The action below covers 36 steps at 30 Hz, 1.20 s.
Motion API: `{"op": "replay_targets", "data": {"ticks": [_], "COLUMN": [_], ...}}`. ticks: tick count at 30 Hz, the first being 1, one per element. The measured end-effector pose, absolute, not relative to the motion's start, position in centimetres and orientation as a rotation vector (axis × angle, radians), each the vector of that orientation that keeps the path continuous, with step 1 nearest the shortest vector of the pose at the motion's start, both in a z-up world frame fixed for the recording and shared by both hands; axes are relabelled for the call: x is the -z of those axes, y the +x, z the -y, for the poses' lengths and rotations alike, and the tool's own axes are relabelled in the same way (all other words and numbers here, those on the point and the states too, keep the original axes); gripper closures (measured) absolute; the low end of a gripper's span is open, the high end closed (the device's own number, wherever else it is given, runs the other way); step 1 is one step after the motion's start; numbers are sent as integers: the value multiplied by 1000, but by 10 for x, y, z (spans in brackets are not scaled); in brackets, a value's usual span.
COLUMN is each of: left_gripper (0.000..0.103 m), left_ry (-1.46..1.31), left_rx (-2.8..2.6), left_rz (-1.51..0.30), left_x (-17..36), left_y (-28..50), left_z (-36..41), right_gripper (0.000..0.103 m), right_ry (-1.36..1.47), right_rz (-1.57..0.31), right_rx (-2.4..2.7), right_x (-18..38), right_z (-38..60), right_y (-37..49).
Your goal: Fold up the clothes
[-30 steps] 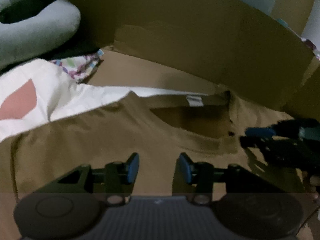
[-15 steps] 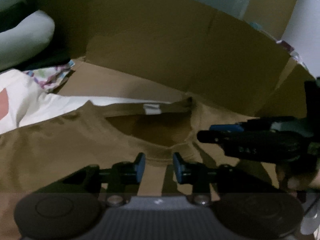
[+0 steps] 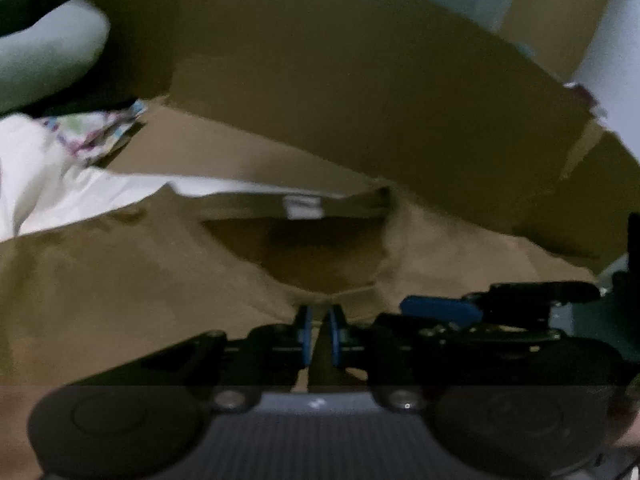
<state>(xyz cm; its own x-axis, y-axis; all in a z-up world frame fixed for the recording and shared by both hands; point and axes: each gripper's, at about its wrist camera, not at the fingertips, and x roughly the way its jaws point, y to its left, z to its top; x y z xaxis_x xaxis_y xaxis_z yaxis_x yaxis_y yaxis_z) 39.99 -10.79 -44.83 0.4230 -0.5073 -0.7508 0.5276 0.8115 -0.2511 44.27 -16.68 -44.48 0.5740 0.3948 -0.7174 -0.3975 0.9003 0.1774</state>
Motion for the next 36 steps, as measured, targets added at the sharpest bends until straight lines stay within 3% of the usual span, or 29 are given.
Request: {"op": "replay_targets", "data": {"ticks": [13, 18, 25, 28, 36], "left_gripper": [91, 69, 44, 26, 23], "left_ry": [-129, -191, -163, -124, -106], "left_rx": [507, 473, 428, 441, 437], "left_rz": [-935, -907, -892, -891, -933], "left_x": [433, 411, 383, 372, 342], "left_y": [402, 393, 368, 354, 320], "left_z": [71, 58, 53, 58, 73], "right_gripper": [70, 68, 48, 43, 33], "right_ry": [30, 47, 89, 97, 127], "right_rz": [-833, -840, -844, -853, -865], "right_rx": [-398, -376, -369, -385, -365], "right_x": [432, 416, 397, 388, 356], "right_z": [160, 173, 195, 202, 229], "right_y": [448, 432, 403, 390, 355]}}
